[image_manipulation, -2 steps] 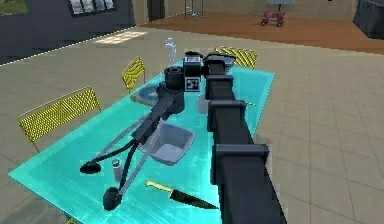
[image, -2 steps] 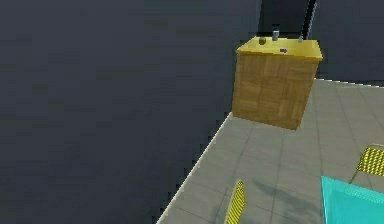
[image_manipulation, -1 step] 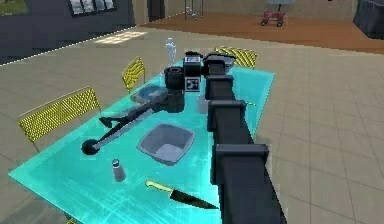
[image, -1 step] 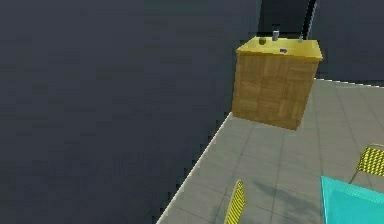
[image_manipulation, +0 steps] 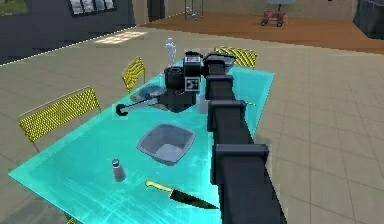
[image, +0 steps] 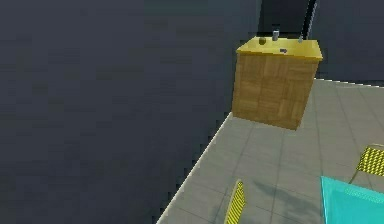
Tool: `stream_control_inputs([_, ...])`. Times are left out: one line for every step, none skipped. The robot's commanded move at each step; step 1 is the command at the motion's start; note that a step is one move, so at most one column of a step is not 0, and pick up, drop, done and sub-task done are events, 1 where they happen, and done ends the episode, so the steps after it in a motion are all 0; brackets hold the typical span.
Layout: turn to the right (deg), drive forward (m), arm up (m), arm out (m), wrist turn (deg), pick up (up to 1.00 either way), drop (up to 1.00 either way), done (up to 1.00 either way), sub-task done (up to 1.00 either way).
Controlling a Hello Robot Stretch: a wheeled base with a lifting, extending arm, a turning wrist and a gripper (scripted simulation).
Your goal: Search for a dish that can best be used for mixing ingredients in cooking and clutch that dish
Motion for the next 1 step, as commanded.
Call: stream_control_inputs([0.0, 0.00, 0.00, 0.00, 33.0, 0.00, 0.00, 0.00, 0.00])
